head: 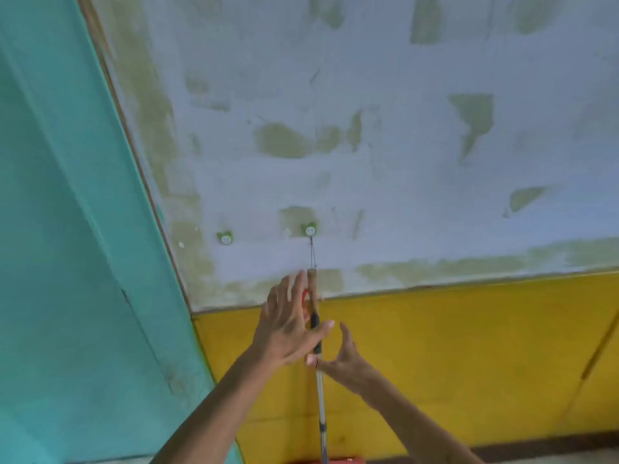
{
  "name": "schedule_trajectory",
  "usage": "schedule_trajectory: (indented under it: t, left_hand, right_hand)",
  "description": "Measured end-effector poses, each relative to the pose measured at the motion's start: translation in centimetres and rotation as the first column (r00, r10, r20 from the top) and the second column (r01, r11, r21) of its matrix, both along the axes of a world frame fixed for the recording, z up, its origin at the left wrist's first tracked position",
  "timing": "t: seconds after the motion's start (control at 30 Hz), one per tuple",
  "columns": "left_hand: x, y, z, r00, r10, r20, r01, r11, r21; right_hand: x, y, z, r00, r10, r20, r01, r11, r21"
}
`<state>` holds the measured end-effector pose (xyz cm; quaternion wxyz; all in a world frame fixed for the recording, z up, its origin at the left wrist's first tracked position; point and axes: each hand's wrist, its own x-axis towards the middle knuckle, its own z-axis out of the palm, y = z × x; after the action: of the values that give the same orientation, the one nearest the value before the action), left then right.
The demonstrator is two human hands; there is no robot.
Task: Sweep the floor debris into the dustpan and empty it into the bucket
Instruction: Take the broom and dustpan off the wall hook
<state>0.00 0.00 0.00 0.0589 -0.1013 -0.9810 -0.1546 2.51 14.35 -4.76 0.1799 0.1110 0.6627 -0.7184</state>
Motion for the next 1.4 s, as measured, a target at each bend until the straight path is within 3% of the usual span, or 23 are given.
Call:
schedule_trajectory:
  t: [0.07,0.1,0.17,0.23,0.3,0.43,0.6,0.73,0.83,1.03,1.2,1.3,1.4]
  left_hand:
    - [-3.6,-0.2,-0.6,0.978,-0.137,-0.16,0.089,0.957,-0.276]
    - [-5.5,-0.2,-0.7,0.938,-0.262,-0.225,0.149,0.894,-0.423]
    - [-9.0,0.3,-0.8,0.834,-0.519,-0.186,0.295,0.705,-0.645]
    - [-11.3,1.1,-1.0,0.759,-0.649,-0.06,0.343,0.476,-0.81]
    - [-12.8,1.8,-1.2,0.778,-0.619,0.109,0.386,0.335,-0.859]
    - [-14.8,3.1,-2.0,0.865,-0.477,0.153,0.352,0.362,-0.863]
    - [-13.7,3.7,-0.4,0.896,-0.389,0.212,0.29,0.155,-0.944]
    - [-13.4,3.8,3.7,0.96,-0.188,0.21,0.244,0.184,-0.952]
    - [-12.0,3.3,7.7,0.975,-0.127,0.183,0.201,0.144,-0.969]
    - [-5.4,3.0,12.4,0.975,0.185,0.126,0.081,0.231,-0.969]
    - [3.8,3.0,13.1,0.876,0.47,0.108,-0.063,0.333,-0.941]
    - [9.7,2.9,12.0,0.766,0.634,0.107,-0.196,0.389,-0.9]
    - [16.8,2.5,10.6,0.694,0.712,0.107,-0.242,0.37,-0.897]
  right_hand:
    - [-3.0,-1.7,-0.9,0.99,-0.097,0.107,0.107,0.99,-0.091]
    - [-4.5,-2.3,-1.5,0.977,-0.133,0.166,0.152,0.983,-0.106]
    - [-7.5,-2.7,-2.4,0.956,-0.135,0.26,0.179,0.972,-0.152]
    - [-9.7,-3.0,-2.9,0.944,-0.075,0.322,0.144,0.97,-0.195]
    - [-10.6,-3.1,-3.1,0.933,-0.029,0.359,0.093,0.982,-0.163]
    - [-11.9,-3.2,-3.0,0.934,0.032,0.356,-0.021,0.999,-0.034]
    - [-11.8,-3.2,-0.1,0.944,0.071,0.323,-0.087,0.996,0.035]
    - [-10.4,-3.2,4.1,0.954,0.182,0.238,-0.202,0.977,0.065]
    - [-8.7,-2.9,7.0,0.958,0.274,0.084,-0.275,0.961,0.009]
    - [-3.4,-1.8,9.0,0.968,0.247,-0.041,-0.25,0.936,-0.249]
    - [3.3,-1.8,8.1,0.969,0.243,0.052,-0.197,0.879,-0.434]
    - [7.1,-2.5,7.3,0.959,0.266,0.097,-0.216,0.908,-0.36]
    - [11.3,-3.5,6.4,0.934,0.334,0.123,-0.285,0.91,-0.301]
